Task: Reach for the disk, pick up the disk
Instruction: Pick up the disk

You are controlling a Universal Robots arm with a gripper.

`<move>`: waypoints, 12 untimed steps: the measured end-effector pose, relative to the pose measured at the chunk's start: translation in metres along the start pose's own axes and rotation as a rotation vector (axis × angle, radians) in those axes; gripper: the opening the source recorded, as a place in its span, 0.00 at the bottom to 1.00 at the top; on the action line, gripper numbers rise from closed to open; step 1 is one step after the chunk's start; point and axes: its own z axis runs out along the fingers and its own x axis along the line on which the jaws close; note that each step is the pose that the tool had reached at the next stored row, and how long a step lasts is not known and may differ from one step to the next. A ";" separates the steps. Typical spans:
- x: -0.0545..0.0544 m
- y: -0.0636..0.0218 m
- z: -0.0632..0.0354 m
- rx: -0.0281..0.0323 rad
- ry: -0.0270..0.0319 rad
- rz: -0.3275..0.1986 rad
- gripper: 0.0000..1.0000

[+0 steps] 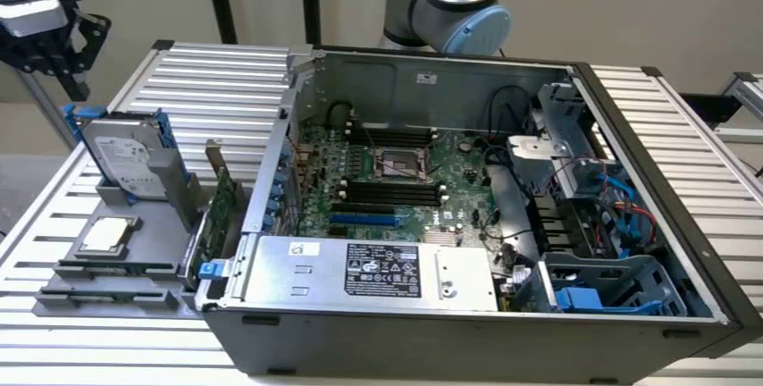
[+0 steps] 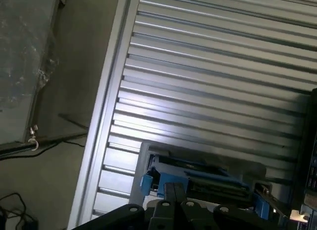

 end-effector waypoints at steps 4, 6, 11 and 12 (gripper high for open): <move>0.000 0.0000 0.0000 0.0001 0.0025 -0.073 0.11; 0.000 0.0000 0.0001 0.0001 0.0039 -0.111 0.11; 0.000 0.0000 0.0007 0.0002 0.0068 -0.200 0.11; 0.000 -0.0001 0.0012 0.0002 0.0074 -0.210 0.11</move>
